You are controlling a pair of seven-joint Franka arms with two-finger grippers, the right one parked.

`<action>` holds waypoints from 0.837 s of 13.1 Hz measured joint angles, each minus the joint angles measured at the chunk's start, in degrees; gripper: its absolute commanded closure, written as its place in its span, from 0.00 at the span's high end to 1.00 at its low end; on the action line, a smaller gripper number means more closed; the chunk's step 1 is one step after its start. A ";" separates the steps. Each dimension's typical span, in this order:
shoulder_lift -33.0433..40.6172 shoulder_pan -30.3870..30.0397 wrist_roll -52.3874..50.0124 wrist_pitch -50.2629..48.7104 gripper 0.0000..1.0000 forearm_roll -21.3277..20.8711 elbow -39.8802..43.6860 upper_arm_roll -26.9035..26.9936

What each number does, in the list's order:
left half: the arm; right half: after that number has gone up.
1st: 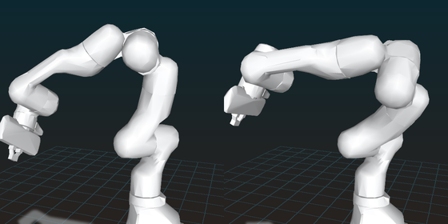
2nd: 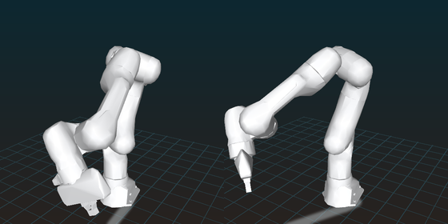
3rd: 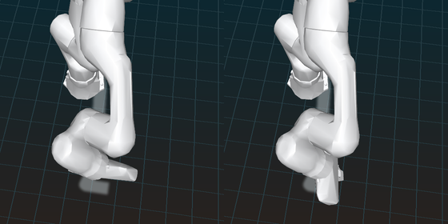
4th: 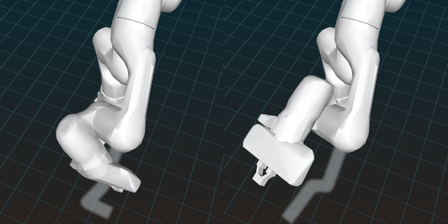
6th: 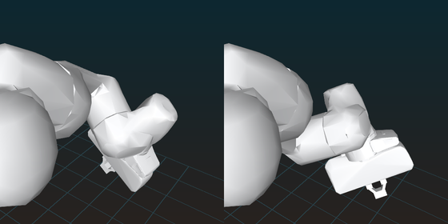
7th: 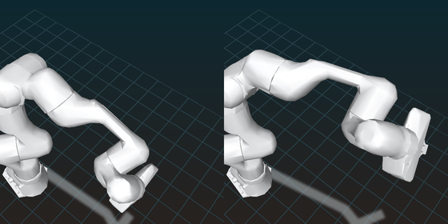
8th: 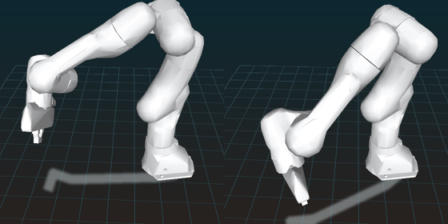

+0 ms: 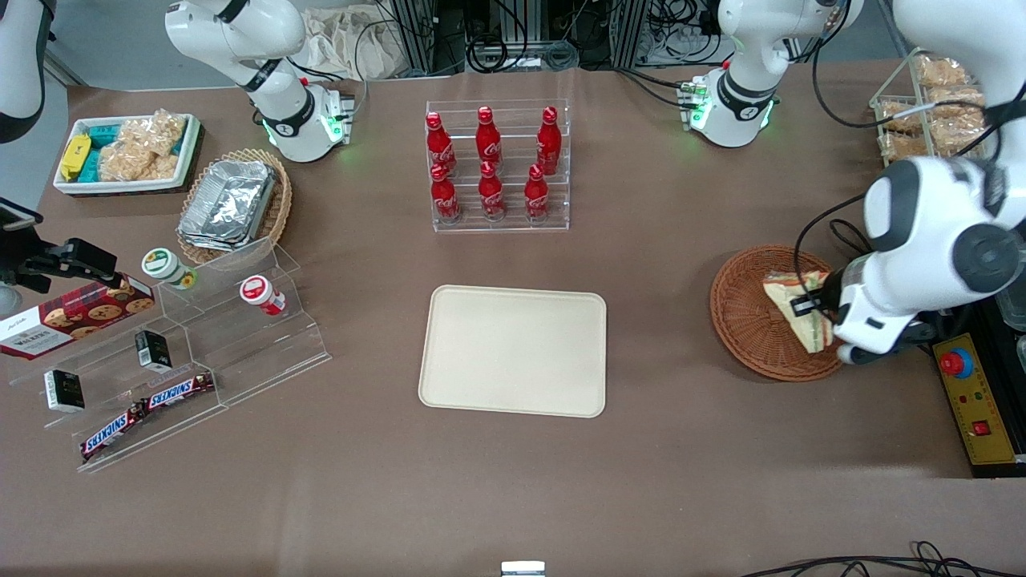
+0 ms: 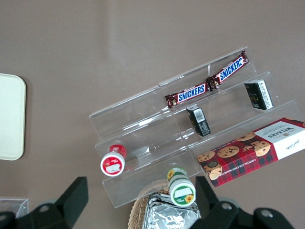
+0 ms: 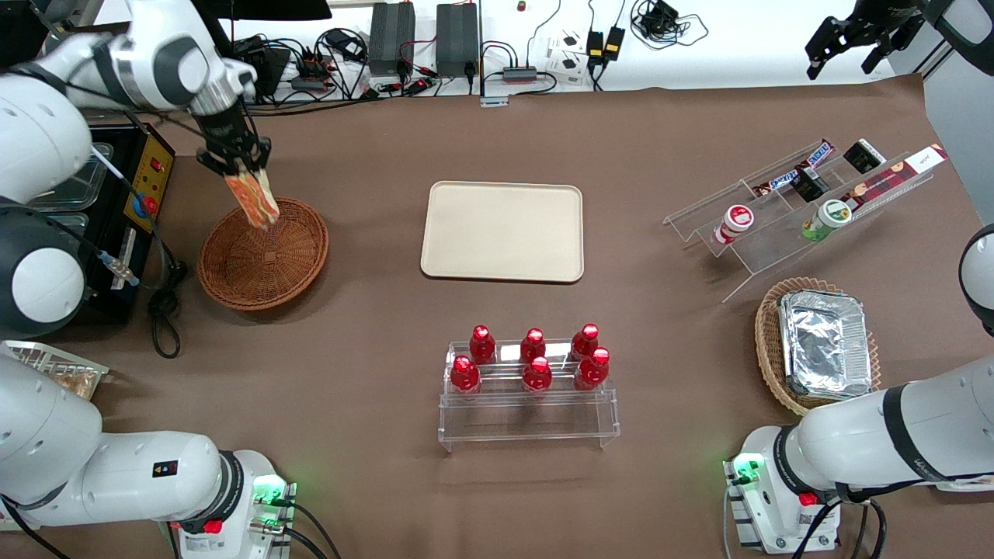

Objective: Place sandwich from basket to tray
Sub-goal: 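Lift the sandwich out of the basket toward the cream tray, then lower the sandwich onto the tray and open the left gripper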

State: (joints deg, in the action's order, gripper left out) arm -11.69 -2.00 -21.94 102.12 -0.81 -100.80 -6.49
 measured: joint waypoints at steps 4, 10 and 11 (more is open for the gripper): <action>0.06 0.10 3.70 -3.66 0.13 0.03 6.50 -4.89; -7.66 7.96 -3.00 8.41 0.13 -0.13 6.51 -11.61; -9.73 10.08 -5.06 11.45 0.13 -0.39 6.50 -11.64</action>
State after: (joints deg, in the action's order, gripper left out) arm -21.42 8.08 -27.00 113.57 -1.20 -94.31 -18.13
